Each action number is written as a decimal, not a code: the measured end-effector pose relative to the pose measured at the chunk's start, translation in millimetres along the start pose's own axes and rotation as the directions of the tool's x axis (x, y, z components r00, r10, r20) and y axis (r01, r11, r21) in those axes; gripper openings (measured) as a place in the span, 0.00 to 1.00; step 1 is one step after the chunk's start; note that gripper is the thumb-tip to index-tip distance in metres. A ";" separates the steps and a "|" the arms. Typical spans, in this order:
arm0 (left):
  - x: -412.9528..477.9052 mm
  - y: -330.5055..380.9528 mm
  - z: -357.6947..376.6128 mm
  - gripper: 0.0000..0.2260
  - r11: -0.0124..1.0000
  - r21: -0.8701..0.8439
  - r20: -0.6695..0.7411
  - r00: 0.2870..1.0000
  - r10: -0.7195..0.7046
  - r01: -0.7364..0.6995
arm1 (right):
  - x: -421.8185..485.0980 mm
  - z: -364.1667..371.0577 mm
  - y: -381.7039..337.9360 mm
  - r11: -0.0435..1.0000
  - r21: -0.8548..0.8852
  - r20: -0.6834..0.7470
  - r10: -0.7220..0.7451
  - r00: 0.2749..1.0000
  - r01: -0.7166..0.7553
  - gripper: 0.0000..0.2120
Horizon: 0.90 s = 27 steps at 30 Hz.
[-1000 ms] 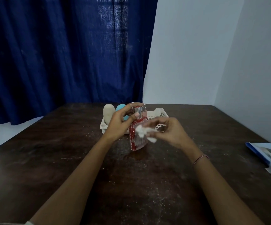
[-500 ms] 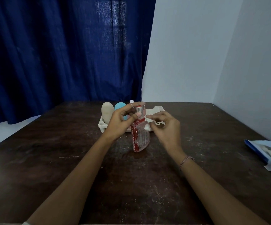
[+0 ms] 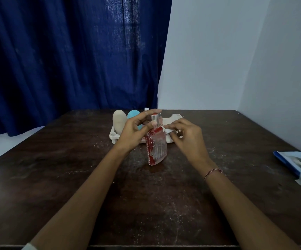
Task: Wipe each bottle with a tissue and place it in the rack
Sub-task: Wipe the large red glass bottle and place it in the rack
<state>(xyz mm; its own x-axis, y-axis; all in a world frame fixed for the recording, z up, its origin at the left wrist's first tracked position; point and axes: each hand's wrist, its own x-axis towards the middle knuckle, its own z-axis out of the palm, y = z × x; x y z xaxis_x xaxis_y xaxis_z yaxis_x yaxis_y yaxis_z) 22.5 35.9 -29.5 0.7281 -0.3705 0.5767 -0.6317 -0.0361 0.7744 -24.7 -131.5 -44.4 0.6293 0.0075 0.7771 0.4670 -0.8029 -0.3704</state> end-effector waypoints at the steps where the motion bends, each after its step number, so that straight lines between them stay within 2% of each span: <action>1: -0.1 0.1 0.0 0.15 1.000 0.001 -0.004 1.000 0.003 -0.003 | -0.1 -0.2 -1.4 1.000 0.024 0.002 0.000 1.000 0.000 0.10; 4: 0.6 -3.2 -2.4 0.14 1.000 -0.015 -0.016 1.000 0.008 -0.008 | -2.8 -0.4 -12.6 0.989 0.110 0.071 -0.109 0.992 0.101 0.10; 7: 0.7 -4.9 -4.2 0.14 1.000 0.005 -0.021 0.999 0.025 -0.025 | -4.6 -1.0 -20.4 0.972 0.105 0.135 -0.224 0.965 0.211 0.11; 11: 1.2 0.4 -0.2 0.16 1.000 -0.003 -0.027 1.000 0.016 -0.016 | -1.5 -5.9 -17.3 0.973 -0.015 0.106 -0.228 0.968 0.231 0.11; 16: 2.2 2.6 -3.5 0.16 1.000 -0.018 -0.014 1.000 -0.002 0.002 | -2.0 -4.0 -26.8 0.930 -0.108 0.230 -0.321 0.919 0.352 0.13; 20: 2.8 3.3 -2.6 0.16 1.000 -0.009 -0.020 1.000 0.001 -0.001 | -0.6 -4.2 -34.1 0.909 -0.188 0.197 -0.335 0.921 0.371 0.13; 25: 0.7 5.7 -3.2 0.15 0.999 -0.043 -0.024 1.000 -0.002 0.001 | -3.3 -0.2 -35.9 0.894 -0.108 0.222 -0.405 0.887 0.435 0.13; 27: 1.3 5.5 -4.0 0.15 0.999 -0.052 -0.034 0.999 -0.017 0.015 | -2.6 0.8 -33.6 0.905 -0.086 0.209 -0.392 0.896 0.416 0.13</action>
<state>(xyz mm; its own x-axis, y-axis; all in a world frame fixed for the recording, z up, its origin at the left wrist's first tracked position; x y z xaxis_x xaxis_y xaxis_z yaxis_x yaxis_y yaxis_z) 21.1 39.0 -23.4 0.7471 -0.3382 0.5723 -0.6061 0.0070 0.7953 -41.6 -104.1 -34.3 0.5106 0.4459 0.7352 0.6308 -0.7753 0.0320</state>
